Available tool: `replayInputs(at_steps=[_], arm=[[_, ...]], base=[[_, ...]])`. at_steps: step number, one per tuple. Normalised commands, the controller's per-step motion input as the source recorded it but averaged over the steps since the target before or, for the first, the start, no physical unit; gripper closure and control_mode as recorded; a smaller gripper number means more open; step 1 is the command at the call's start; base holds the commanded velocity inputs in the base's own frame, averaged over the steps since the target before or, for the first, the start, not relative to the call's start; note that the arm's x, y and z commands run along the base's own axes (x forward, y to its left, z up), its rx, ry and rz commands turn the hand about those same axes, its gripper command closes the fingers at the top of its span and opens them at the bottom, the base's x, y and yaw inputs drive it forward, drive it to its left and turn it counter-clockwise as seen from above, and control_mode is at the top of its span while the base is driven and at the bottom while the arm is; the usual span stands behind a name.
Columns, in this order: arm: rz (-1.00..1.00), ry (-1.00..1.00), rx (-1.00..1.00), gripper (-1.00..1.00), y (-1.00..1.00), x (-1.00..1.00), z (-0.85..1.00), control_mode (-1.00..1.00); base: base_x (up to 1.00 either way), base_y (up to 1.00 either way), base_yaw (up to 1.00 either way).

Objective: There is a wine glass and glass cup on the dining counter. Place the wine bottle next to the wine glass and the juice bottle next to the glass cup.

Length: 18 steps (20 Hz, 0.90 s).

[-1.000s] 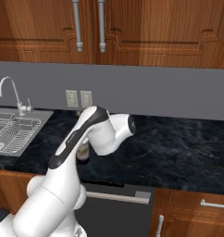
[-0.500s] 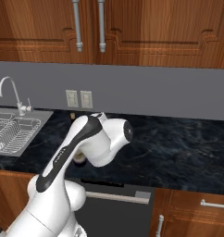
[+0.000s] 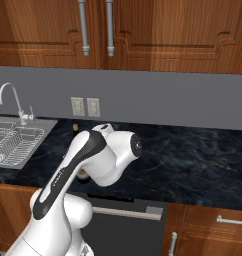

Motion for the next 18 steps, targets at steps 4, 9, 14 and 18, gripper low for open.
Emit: replayInputs(at_steps=[4,9,14,18], arm=[[0.00,0.00,0.00,1.00,0.00,0.00,0.00,-1.00],[0.00,0.00,0.00,1.00,0.00,0.00,0.00,-1.00],[0.00,0.00,0.00,1.00,0.00,0.00,0.00,-1.00],[0.00,0.00,0.00,1.00,0.00,0.00,0.00,1.00]], base=[[0.00,0.00,0.00],[0.00,0.00,0.00],[0.00,0.00,0.00],[-0.19,0.01,-0.02]])
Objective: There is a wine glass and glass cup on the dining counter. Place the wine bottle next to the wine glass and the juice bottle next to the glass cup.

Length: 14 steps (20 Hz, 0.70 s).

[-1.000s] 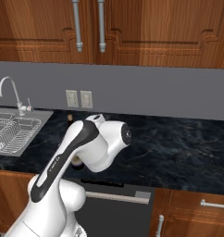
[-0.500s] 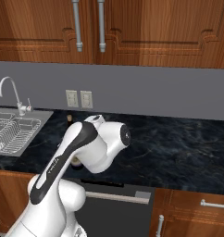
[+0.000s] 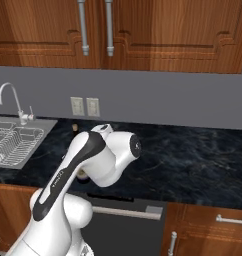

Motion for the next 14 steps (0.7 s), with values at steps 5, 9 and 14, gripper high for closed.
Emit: replayInputs(at_steps=[5,9,14], arm=[[0.00,0.00,0.00,1.00,0.00,0.00,0.00,1.00],[0.00,0.00,0.00,1.00,0.00,0.00,0.00,1.00],[0.00,0.00,0.00,1.00,0.00,0.00,0.00,1.00]], base=[[-0.54,0.00,-0.12],[-0.62,-0.02,-0.15],[-0.22,0.03,-0.65]])
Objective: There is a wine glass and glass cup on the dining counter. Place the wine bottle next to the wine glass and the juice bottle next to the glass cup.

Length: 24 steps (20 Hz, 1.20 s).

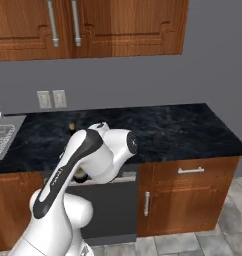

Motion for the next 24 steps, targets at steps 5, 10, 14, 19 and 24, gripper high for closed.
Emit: replayInputs(at_steps=[5,10,14,19,24], arm=[[0.00,0.00,0.00,1.00,0.00,0.00,0.00,1.00],[0.00,0.00,0.00,1.00,0.00,0.00,0.00,1.00],[0.00,0.00,0.00,1.00,0.00,0.00,0.00,1.00],[0.00,0.00,0.00,1.00,0.00,0.00,0.00,1.00],[0.00,0.00,0.00,1.00,0.00,0.00,0.00,1.00]], base=[[0.00,0.08,-0.97],[0.00,0.07,-0.96],[0.00,0.05,-0.96],[0.00,0.03,-0.95],[0.00,0.02,-0.97]])
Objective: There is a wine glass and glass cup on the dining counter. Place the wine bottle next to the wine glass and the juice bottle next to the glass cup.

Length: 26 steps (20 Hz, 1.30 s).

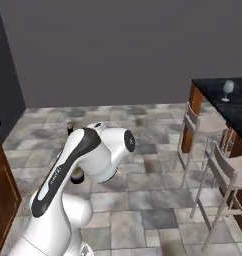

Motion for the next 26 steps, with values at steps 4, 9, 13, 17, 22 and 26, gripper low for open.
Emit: replayInputs(at_steps=[4,9,13,17,22,26], arm=[[0.00,0.00,0.00,1.00,0.00,0.00,0.00,1.00],[0.00,0.00,0.00,1.00,0.00,0.00,0.00,1.00],[0.00,0.00,0.00,1.00,0.00,0.00,0.00,1.00],[0.00,0.00,0.00,1.00,0.00,0.00,0.00,1.00],[0.00,0.00,0.00,1.00,0.00,0.00,0.00,1.00],[0.00,0.00,0.00,1.00,0.00,0.00,0.00,1.00]], base=[[0.00,0.05,-0.99],[0.00,0.06,-0.99],[0.12,0.17,-0.89],[0.45,0.38,-0.61],[0.53,0.46,-0.44],[0.55,0.60,-0.19]])
